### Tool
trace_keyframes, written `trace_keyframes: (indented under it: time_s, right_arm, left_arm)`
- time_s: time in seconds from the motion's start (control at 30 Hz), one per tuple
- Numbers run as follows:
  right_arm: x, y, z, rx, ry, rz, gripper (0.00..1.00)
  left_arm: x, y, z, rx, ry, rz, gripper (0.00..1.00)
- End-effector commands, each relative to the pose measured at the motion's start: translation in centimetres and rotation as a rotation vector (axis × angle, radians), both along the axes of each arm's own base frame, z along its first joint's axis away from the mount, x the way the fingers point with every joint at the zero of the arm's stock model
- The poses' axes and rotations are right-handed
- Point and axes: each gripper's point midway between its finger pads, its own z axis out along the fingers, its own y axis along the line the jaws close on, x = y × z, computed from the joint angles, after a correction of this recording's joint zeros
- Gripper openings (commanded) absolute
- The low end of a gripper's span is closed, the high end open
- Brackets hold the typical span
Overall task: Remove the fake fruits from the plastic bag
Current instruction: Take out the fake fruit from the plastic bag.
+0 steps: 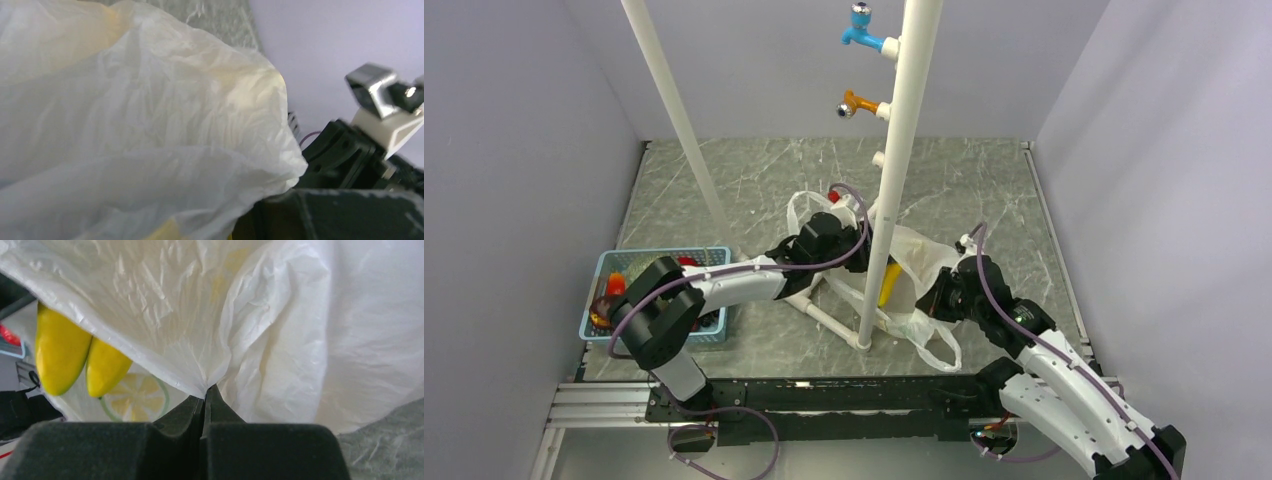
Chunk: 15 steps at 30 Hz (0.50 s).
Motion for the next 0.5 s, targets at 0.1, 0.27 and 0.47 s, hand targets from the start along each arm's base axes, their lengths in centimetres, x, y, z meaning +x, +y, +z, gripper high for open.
trace_keyframes:
  time_s: [0.1, 0.27, 0.47]
  right_arm:
    - [0.6, 3.8, 3.7, 0.133, -0.129, 0.203, 0.00]
    - [2.5, -1.1, 3.2, -0.067, -0.138, -0.035, 0.00]
    - [4.3, -4.9, 4.0, -0.148, -0.193, -0.286, 0.00]
  left_arm:
    - [2.5, -3.3, 5.3, -0.330, 0.077, 0.043, 0.00]
    - [1.4, -4.9, 5.2, -0.369, 0.255, -0.076, 0.00]
    - [-2.7, -3.5, 6.6, -0.511, 0.339, -0.232, 0.00]
